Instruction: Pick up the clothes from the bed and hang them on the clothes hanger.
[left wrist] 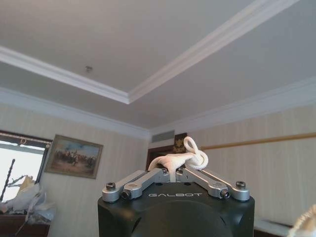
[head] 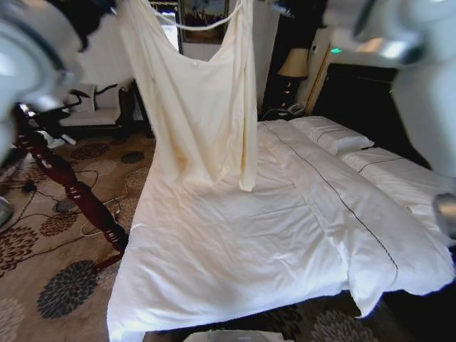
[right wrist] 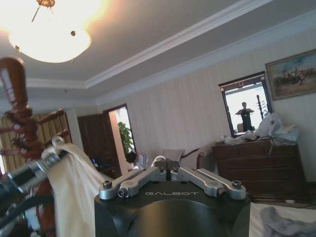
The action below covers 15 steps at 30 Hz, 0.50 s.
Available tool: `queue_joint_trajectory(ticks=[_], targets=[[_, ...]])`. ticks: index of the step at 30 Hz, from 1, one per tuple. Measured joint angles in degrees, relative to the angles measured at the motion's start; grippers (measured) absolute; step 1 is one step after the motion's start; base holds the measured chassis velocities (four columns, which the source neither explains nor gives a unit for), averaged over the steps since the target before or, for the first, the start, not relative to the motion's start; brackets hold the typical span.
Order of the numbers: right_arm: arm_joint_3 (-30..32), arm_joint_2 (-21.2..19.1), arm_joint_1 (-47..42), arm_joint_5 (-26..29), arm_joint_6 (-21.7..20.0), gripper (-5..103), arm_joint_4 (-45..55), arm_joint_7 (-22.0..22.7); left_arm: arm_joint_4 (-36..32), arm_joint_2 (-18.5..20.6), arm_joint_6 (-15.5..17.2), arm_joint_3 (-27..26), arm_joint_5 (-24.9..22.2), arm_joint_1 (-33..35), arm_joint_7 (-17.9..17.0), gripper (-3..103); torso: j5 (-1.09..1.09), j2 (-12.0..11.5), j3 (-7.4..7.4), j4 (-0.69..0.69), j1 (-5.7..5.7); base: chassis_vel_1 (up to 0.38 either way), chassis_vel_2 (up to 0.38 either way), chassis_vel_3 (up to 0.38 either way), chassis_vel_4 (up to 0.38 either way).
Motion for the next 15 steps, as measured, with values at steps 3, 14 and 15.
queue_joint_trajectory(ticks=[3, 14, 15], targets=[[2.3, -3.5, -0.7, 2.4, -1.3, 0, 3.1, 1.1, -2.5, 2.9, 0.5, -0.6, -1.9, -0.9, 0.0, 0, 0.01, 0.0, 0.00, -0.01, -0.01, 0.000, 0.000, 0.000, 0.000], [11.2, -8.6, -6.3, 8.4, -3.0, 0, 10.0, 6.8, -7.9, 4.0, 1.2, -1.4, -5.1, 0.3, -2.8, 0, -0.01, 0.0, 0.01, 0.00, 0.00, 0.000, 0.000, 0.000, 0.000], [11.8, -8.3, -7.5, 8.3, -3.1, 0, 10.3, 7.7, -8.2, 2.3, 1.3, -1.4, -4.4, 1.6, -4.0, 0, -0.01, 0.0, 0.02, -0.02, 0.01, 0.000, 0.000, 0.000, 0.000]])
